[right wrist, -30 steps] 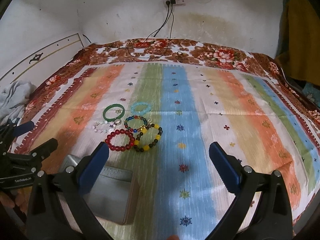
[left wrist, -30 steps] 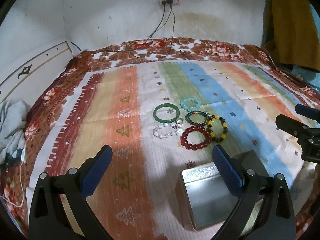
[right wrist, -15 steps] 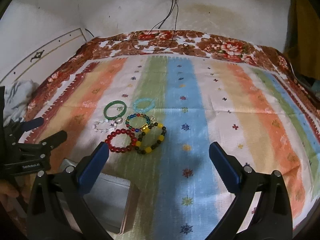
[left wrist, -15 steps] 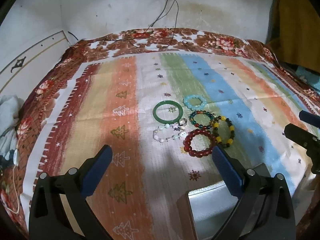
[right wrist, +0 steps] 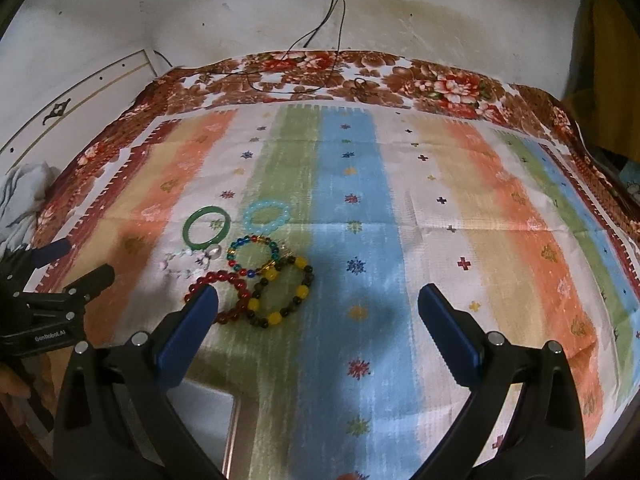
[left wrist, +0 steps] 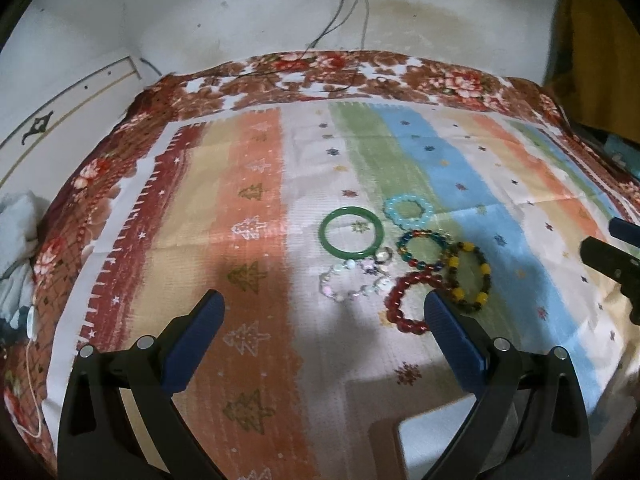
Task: Organize jewelry
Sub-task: 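Move both tools past the tin toward the bracelets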
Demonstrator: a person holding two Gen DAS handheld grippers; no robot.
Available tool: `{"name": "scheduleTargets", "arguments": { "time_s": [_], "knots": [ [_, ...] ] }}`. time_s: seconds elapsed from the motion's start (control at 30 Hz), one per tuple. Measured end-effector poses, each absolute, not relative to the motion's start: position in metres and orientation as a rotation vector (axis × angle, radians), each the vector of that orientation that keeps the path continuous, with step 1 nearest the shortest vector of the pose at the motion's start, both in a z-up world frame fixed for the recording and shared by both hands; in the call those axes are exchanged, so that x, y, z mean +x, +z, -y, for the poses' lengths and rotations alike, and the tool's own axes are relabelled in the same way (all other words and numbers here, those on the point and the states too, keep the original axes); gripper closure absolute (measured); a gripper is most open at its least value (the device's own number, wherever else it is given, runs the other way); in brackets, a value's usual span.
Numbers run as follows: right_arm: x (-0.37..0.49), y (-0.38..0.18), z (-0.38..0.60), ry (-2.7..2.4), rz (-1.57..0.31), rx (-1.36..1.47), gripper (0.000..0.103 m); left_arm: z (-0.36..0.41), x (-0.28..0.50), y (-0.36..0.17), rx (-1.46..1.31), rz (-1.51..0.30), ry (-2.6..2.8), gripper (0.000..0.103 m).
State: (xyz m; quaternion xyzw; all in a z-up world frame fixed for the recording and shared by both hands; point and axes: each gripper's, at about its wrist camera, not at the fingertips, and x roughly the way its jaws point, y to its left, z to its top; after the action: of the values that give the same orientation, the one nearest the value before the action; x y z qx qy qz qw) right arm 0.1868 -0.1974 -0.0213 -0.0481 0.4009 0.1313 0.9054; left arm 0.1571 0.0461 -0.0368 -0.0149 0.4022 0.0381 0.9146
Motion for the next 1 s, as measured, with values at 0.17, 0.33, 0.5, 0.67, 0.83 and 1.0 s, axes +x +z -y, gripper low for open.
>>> {"name": "scheduleTargets", "arguments": {
  "time_s": [0.17, 0.33, 0.5, 0.67, 0.83, 1.0],
  "knots": [
    [0.199, -0.027, 0.199, 0.277, -0.867, -0.07, 0.005, -0.048, 0.166, -0.04, -0.016, -0.842, 0.076, 0.005],
    [0.21, -0.036, 0.198, 0.289, -0.91, -0.074, 0.005, -0.047, 0.177, -0.042, 0.007, -0.855, 0.074, 0.005],
    [0.223, -0.045, 0.195, 0.272, -0.944, -0.101, 0.005, -0.051, 0.188, -0.048, 0.013, -0.881, 0.074, 0.005],
    [0.237, -0.057, 0.195, 0.266, -0.999, -0.094, 0.005, -0.06, 0.2, -0.06, -0.007, -0.931, 0.109, 0.006],
    [0.248, -0.069, 0.196, 0.248, -1.045, -0.096, 0.005, -0.066, 0.214, -0.07, -0.006, -0.966, 0.108, 0.005],
    [0.258, -0.081, 0.195, 0.25, -1.096, -0.083, 0.005, -0.067, 0.225, -0.082, -0.009, -1.012, 0.104, 0.006]
  ]
}}
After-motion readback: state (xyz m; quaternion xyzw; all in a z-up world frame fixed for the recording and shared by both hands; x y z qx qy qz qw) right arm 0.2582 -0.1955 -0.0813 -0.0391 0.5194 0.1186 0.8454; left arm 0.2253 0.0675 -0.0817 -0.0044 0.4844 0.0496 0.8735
